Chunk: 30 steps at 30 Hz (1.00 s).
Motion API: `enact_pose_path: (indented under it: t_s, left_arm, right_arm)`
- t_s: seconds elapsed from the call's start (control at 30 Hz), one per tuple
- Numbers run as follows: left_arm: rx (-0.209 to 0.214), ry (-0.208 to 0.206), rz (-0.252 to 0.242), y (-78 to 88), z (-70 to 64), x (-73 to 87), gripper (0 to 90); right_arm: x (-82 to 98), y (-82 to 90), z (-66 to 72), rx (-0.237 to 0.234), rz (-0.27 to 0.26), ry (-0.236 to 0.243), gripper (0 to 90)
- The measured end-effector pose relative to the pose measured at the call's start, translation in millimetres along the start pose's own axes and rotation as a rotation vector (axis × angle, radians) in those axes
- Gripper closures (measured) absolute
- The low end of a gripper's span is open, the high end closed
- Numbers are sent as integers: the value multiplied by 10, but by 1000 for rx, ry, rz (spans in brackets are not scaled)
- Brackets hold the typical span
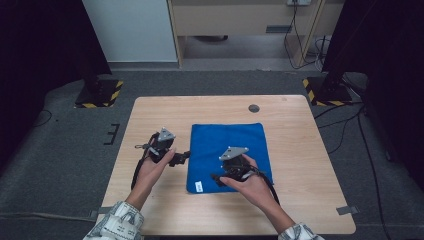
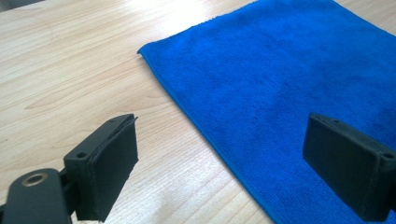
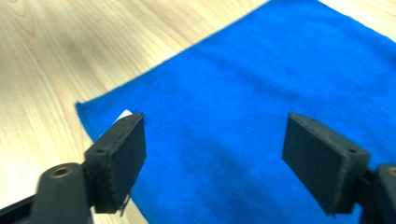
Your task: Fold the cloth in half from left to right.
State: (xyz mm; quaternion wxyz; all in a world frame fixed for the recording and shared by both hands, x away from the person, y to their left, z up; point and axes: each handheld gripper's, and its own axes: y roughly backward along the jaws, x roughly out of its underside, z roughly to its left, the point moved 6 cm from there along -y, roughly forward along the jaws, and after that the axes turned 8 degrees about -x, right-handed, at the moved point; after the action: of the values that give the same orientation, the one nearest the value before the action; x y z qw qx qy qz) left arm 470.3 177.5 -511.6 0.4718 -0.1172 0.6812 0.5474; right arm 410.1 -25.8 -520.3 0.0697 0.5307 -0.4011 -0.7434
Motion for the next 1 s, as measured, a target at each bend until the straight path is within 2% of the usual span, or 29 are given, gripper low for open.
enact_pose_path:
  t_s: [0.2, 0.27, 0.43, 0.7, 0.83, 0.9, 1.0]
  left_arm:
    - [-5, 1, 6, -9, 18, 11, 96]
    - [-5, 3, 0, 3, 30, 8, 96]
    - [-2, 5, -1, 12, 42, 12, 96]
    - [2, 11, -2, 0, 42, 13, 98]
    - [3, 13, -5, 2, 47, 10, 98]
    - [3, 15, -5, 1, 52, 11, 98]
    - [5, 16, -2, -1, 53, 16, 98]
  right_arm:
    - [-29, -146, 196, -54, 13, 40, 408]
    - [-34, -197, 258, -64, 19, 60, 507]
    - [-49, -298, 387, -97, 24, 87, 665]
    - [-65, -452, 560, -143, 16, 123, 867]
    - [-71, -537, 647, -160, 20, 130, 833]
    - [-67, -584, 681, -159, 27, 129, 782]
    - [-65, -634, 720, -165, 24, 111, 658]
